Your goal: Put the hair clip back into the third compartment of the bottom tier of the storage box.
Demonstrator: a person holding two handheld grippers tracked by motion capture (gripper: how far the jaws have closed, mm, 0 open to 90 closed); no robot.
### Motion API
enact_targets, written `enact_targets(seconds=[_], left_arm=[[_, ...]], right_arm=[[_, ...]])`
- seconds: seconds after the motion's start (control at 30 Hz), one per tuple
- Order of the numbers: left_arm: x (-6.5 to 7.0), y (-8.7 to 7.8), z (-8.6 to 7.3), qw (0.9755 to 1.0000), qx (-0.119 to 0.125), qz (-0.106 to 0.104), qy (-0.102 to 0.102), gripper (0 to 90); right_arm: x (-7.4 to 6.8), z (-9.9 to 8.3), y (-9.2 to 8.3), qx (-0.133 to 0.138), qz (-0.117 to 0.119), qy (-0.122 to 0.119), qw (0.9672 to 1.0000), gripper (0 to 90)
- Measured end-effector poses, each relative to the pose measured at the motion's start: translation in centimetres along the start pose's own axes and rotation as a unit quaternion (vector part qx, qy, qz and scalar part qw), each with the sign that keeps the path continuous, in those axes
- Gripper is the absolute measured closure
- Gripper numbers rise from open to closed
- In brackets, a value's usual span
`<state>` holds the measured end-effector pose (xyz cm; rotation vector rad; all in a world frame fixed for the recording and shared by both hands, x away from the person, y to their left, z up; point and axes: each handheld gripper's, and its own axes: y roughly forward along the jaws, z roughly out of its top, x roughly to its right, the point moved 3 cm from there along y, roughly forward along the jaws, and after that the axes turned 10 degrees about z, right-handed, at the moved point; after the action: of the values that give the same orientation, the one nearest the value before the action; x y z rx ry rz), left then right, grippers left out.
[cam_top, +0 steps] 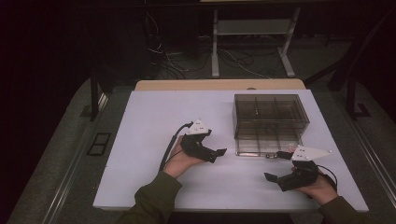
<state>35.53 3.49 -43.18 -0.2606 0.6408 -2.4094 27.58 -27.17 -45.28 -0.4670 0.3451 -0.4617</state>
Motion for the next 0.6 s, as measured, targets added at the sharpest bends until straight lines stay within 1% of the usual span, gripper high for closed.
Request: enact_targets(seconds=[0.07, 0.27, 0.6], left_arm=[[-0.2, -0.4, -0.3, 1.0, -0.001, 0.006, -0.001, 0.0], [-0.4, -1.6, -0.9, 0.9999, 0.003, 0.013, -0.003, 0.0], [-0.7, -3.6, -1.9, 0.9993, 0.007, 0.036, -0.008, 0.0]], right_arm=[[0.0, 0.0, 0.0, -0.001, 0.0, 0.0, 1.0, 1.6], [0.0, 0.0, 0.0, -0.002, -0.001, -0.001, 1.0, 1.6], [0.0, 0.0, 0.0, -0.001, -0.001, 0.0, 1.0, 1.6]])
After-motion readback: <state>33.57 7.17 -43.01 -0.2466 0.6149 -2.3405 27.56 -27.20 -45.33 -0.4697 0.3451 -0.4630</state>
